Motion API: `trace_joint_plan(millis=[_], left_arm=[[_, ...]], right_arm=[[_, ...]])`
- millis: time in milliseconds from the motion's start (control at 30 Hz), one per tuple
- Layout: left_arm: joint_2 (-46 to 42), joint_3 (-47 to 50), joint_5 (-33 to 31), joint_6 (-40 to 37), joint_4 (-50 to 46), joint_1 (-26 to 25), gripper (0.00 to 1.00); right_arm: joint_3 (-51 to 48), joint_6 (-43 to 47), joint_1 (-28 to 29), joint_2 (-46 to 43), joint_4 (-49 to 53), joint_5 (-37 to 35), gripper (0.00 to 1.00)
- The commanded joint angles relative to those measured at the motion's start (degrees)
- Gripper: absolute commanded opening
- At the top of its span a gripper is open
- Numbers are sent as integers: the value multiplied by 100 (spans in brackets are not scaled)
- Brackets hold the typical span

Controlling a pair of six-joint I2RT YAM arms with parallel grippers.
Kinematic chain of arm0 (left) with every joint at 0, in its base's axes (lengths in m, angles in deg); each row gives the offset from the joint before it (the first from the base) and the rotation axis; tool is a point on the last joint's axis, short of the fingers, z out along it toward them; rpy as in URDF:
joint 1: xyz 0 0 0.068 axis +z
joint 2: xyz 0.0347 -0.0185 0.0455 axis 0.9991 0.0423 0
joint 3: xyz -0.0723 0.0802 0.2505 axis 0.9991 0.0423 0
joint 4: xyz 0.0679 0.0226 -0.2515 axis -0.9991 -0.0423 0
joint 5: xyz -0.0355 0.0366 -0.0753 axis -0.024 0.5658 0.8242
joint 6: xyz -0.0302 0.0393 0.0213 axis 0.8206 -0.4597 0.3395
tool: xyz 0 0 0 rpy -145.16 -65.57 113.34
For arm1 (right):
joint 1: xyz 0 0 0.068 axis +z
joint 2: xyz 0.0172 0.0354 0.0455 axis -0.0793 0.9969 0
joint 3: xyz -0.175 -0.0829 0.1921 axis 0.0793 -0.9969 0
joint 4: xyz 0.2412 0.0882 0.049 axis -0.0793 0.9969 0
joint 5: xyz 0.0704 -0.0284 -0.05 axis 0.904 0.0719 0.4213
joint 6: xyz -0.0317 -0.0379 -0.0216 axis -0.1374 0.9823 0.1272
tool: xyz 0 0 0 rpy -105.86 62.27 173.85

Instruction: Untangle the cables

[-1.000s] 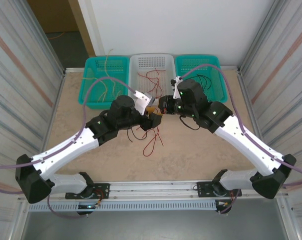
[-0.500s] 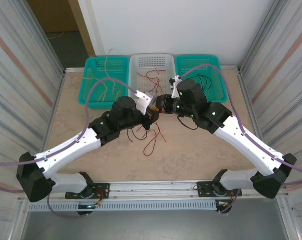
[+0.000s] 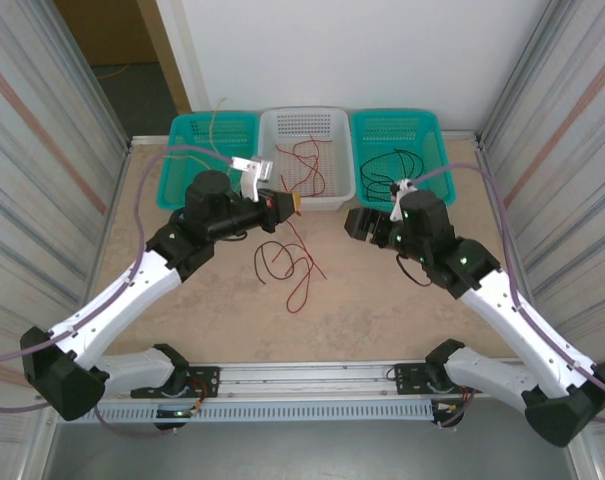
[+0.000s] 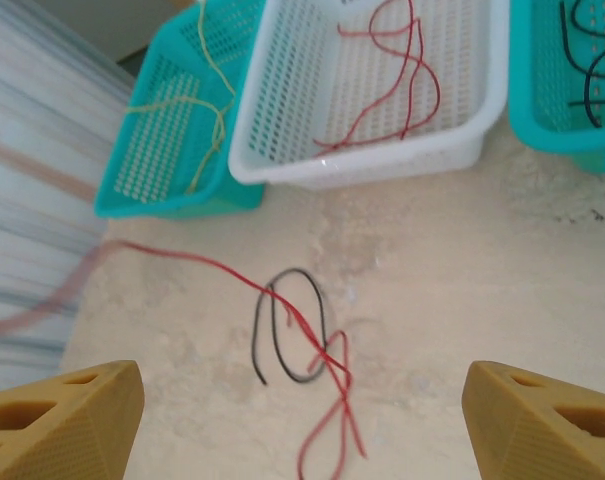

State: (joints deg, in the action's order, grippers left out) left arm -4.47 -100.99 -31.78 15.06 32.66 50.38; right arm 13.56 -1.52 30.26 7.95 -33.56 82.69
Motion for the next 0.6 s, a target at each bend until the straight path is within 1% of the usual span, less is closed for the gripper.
trace_joint_plan(millis=[0,67,100,300,567], left_arm=[[-163,-481,773,373,-222,56,0],[-163,-613,927,475,-252,66,0],[-167,-671,986,530,-252,76,0],[-158,-787,1192,818,-161,108,0],[-219,-846,1323,1159,-42,221,0]], right_arm=[[-379,382,19,-86,-576,483,80],[-486,375,75,52,-849,857,78],[-489,401,169,160,-958,915,77],[70,791,797,1254,-1109,725,71],[304,943,697,2224,-1750,918,71]])
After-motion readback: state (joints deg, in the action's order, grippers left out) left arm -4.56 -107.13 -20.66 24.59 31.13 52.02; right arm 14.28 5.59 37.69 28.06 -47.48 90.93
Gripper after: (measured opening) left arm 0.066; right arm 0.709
